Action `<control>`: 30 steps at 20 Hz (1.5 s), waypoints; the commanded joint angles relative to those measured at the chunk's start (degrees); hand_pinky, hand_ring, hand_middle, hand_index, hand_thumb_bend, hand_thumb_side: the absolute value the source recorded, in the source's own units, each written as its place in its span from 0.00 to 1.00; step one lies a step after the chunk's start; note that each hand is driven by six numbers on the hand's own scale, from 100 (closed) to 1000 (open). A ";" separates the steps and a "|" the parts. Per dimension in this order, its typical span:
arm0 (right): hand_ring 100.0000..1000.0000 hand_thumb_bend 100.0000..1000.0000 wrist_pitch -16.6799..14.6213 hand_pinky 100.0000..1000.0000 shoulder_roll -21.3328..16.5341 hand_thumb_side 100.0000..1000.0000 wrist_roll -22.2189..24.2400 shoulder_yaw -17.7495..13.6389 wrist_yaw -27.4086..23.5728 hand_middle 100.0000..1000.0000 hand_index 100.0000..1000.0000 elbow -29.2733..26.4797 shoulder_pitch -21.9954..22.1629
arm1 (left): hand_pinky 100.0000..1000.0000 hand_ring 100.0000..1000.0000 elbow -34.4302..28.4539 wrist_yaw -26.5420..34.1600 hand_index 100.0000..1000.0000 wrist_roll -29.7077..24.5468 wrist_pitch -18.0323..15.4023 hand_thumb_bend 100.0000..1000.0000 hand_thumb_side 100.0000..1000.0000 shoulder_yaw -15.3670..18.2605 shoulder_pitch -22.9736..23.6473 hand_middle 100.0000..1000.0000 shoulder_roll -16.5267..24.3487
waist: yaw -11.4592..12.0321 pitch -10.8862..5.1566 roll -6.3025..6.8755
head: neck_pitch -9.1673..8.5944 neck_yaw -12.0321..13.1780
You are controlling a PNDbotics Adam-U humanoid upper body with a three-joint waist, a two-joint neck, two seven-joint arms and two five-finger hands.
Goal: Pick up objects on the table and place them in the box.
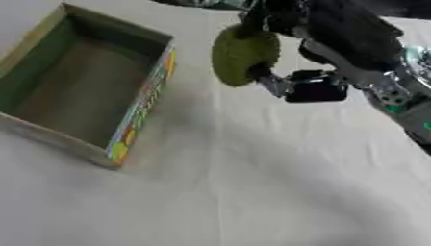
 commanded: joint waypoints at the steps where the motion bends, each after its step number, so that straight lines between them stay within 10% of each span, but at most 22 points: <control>1: 0.64 0.00 0.20 0.62 -0.41 0.04 -1.03 -0.60 0.95 0.57 0.71 -1.21 -1.08 | 0.43 0.53 -1.13 0.10 0.65 0.21 -0.04 0.00 0.52 0.36 -0.13 0.51 1.00 | 0.04 -1.57 0.38 | -0.70 0.02; 15: 0.64 0.00 -0.14 0.61 17.37 0.00 3.62 2.74 4.49 0.54 0.70 9.49 -18.08 | 0.45 0.52 -1.13 -0.87 0.65 4.07 -1.91 0.00 0.52 0.90 0.06 0.50 2.72 | 2.98 -2.18 0.66 | -0.24 -4.46; 30: 0.67 0.00 -3.08 0.65 33.80 0.01 3.36 2.16 16.36 0.53 0.71 31.61 -22.62 | 0.46 0.52 -1.13 -0.53 0.65 4.96 -3.98 0.00 0.52 -0.78 -2.97 0.49 3.27 | 7.39 -0.96 0.21 | -0.72 -8.20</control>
